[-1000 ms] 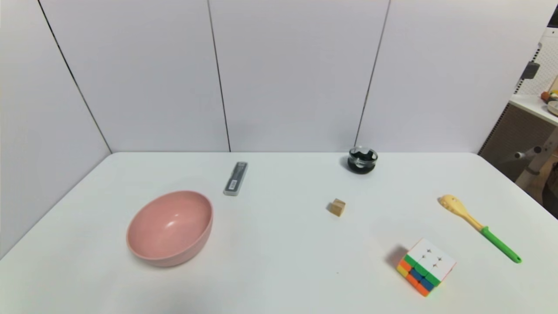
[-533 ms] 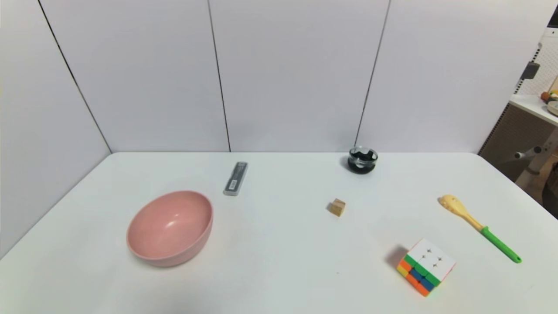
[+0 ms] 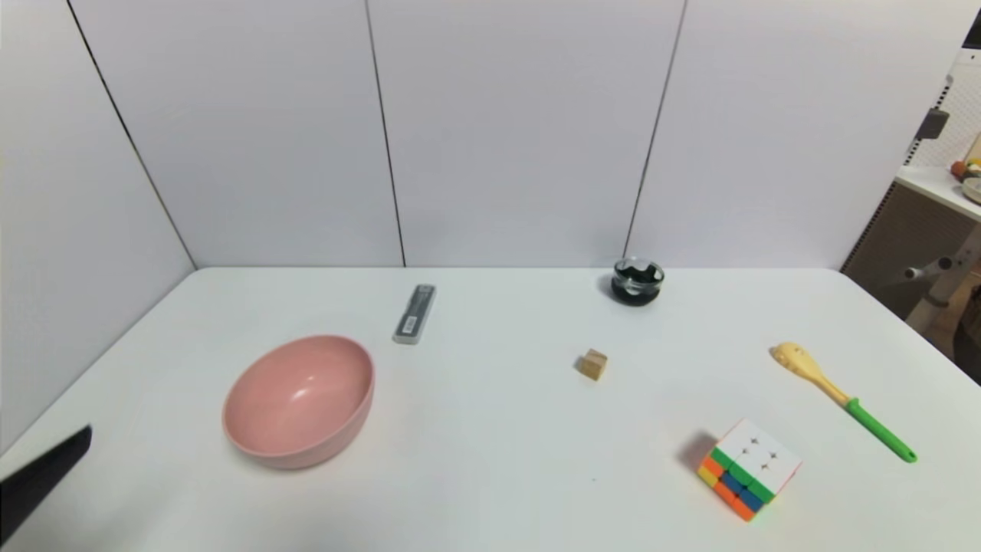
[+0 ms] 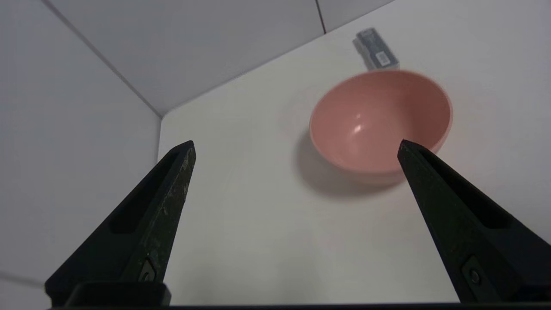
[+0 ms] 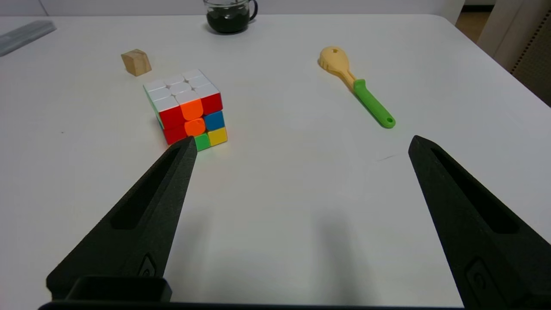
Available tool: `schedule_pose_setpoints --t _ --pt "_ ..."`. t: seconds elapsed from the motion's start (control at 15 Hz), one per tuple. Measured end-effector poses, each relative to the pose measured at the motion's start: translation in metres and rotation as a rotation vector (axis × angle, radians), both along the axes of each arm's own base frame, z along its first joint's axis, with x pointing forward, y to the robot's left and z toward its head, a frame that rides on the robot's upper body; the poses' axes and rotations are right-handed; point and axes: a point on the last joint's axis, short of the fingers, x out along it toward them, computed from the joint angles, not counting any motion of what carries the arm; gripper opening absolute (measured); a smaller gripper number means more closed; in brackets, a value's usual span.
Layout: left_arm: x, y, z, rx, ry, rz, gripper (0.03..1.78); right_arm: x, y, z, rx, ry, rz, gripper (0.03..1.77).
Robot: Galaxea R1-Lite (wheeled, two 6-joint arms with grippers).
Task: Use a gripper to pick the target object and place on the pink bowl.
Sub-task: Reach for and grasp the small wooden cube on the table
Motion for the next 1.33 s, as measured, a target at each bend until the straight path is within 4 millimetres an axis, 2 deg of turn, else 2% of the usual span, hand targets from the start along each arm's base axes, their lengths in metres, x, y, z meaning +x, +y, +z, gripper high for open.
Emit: schedule_pose_setpoints --t 0.2,0.33,0.47,0.6,0.67,0.8,1.0,1.33 --pt "0.071 -0.024 0.059 0.124 0.01 -0.2 1.69 0.0 0.0 0.0 0.0 0.0 0.0 1.7" --pt "0.122 -0.059 0.076 0.173 0.044 -0.35 1.69 0.0 0.0 0.0 0.0 0.0 0.0 1.7" --pt "0.162 -0.105 0.079 0.207 0.085 -0.498 1.69 0.0 0.0 0.0 0.0 0.0 0.0 1.7" --pt "0.186 -0.157 0.069 0.227 0.145 -0.632 1.69 0.0 0.0 0.0 0.0 0.0 0.0 1.7" --pt "0.192 -0.182 0.06 0.226 0.182 -0.693 1.69 0.0 0.0 0.0 0.0 0.0 0.0 1.7" --pt "0.198 -0.219 0.041 0.224 0.249 -0.762 1.69 0.0 0.0 0.0 0.0 0.0 0.0 1.7" --pt "0.208 -0.258 0.015 0.229 0.324 -0.798 1.69 0.0 0.0 0.0 0.0 0.0 0.0 1.7" --pt "0.232 -0.306 -0.02 0.179 0.416 -0.707 1.69 0.0 0.0 0.0 0.0 0.0 0.0 1.7"
